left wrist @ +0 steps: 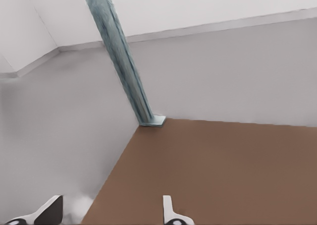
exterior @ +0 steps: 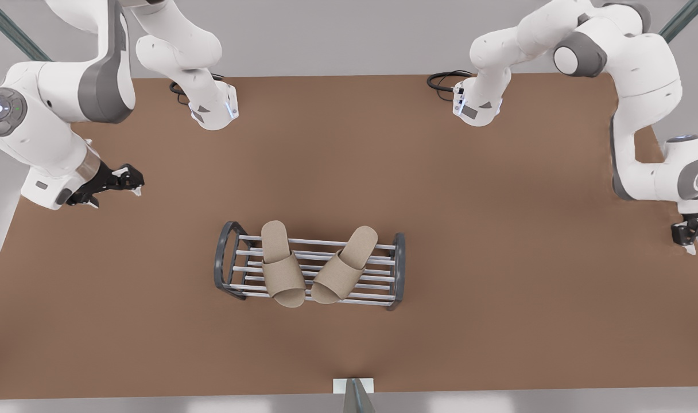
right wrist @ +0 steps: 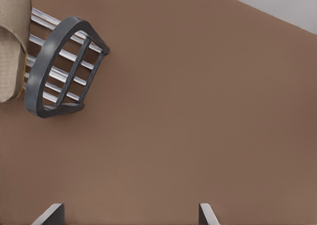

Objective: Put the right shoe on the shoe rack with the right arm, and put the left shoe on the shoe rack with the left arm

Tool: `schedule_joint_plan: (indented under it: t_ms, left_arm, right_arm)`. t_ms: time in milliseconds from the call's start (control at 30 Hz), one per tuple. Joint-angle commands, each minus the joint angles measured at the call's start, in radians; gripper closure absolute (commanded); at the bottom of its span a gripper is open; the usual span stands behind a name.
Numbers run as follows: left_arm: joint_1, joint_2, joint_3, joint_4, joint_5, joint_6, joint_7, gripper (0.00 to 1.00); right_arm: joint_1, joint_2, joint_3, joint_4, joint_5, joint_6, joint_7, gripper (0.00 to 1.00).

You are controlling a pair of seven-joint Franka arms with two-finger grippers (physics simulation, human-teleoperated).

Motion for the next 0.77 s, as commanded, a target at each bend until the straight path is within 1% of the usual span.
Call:
schedule_joint_plan:
  t_ms: [0, 33, 67, 100, 133, 167, 200, 233, 267, 300, 333, 367, 400, 433, 467, 500, 533, 733]
  left_arm:
    - [-0.138, -0.131, 0.067, 0.008, 1.182, -0.989, -1.208, 0.00]
    - [-0.138, -0.156, -0.018, 0.017, 1.204, -1.086, -1.591, 0.00]
    - [-0.141, -0.182, -0.087, 0.026, 1.231, -1.136, -1.998, 0.00]
    - [-0.141, -0.184, -0.197, 0.057, 1.409, -1.210, -2.228, 0.00]
    - [-0.140, -0.171, -0.387, 0.063, 1.700, -1.368, -2.433, 0.00]
    - [-0.138, -0.170, -0.429, 0.081, 1.729, -1.485, -2.435, 0.00]
    - [-0.127, -0.165, -0.418, 0.120, 1.690, -1.540, -2.433, 0.00]
    - [-0.127, -0.133, -0.418, 0.221, 1.606, -1.623, -2.389, 0.00]
    - [-0.159, -0.124, -0.421, 0.278, 1.657, -1.718, -2.043, 0.00]
    - [-0.167, -0.124, -0.418, 0.289, 1.675, -1.729, -1.969, 0.00]
    - [-0.189, -0.145, -0.440, 0.286, 1.799, -1.724, -1.832, 0.00]
    - [-0.201, -0.211, -0.456, 0.159, 1.647, -1.602, -2.177, 0.00]
    - [-0.238, -0.268, -0.467, 0.091, 1.591, -1.528, -2.162, 0.00]
    - [-0.242, -0.285, -0.472, 0.157, 1.520, -1.560, -2.140, 0.00]
    - [-0.242, -0.280, -0.473, 0.212, 1.521, -1.604, -2.139, 0.00]
    - [-0.242, -0.276, -0.484, 0.229, 1.521, -1.611, -2.139, 0.00]
    - [-0.242, -0.273, -0.504, 0.230, 1.521, -1.611, -2.142, 0.00]
    - [-0.242, -0.273, -0.504, 0.246, 1.520, -1.615, -2.144, 0.00]
  right_arm:
    - [0.005, -0.001, 0.000, 0.001, 0.008, 0.003, 0.259, 0.00]
    - [0.005, -0.001, 0.000, 0.001, 0.008, 0.003, 0.260, 0.00]
    - [0.005, -0.001, 0.000, 0.002, 0.008, 0.003, 0.260, 0.00]
    - [0.005, -0.001, 0.000, 0.002, 0.008, 0.003, 0.260, 0.00]
    - [0.005, -0.001, 0.000, 0.002, 0.009, 0.002, 0.260, 0.00]
    - [0.005, -0.001, 0.000, 0.002, 0.009, 0.001, 0.260, 0.00]
    - [0.005, -0.001, 0.000, 0.004, 0.011, -0.001, 0.260, 0.00]
    - [0.005, -0.001, 0.000, 0.004, 0.011, -0.001, 0.259, 0.00]
    - [0.005, -0.001, 0.000, 0.004, 0.011, -0.001, 0.259, 0.00]
    - [0.005, -0.001, 0.000, 0.004, 0.011, -0.001, 0.257, 0.00]
    - [0.005, -0.001, 0.000, 0.004, 0.011, -0.002, 0.256, 0.00]
    - [0.003, -0.001, -0.002, 0.004, 0.011, -0.002, 0.256, 0.00]
    - [0.003, -0.001, -0.002, 0.004, 0.011, -0.002, 0.256, 0.00]
    - [0.005, -0.001, -0.002, 0.002, 0.011, -0.004, 0.256, 0.00]
    - [0.005, -0.001, -0.002, 0.002, 0.011, -0.004, 0.257, 0.00]
    - [0.005, -0.001, -0.002, 0.002, 0.011, -0.004, 0.257, 0.00]
    - [0.005, -0.001, -0.002, 0.001, 0.011, -0.005, 0.259, 0.00]
    - [0.003, -0.001, -0.002, -0.004, 0.011, -0.005, 0.259, 0.00]
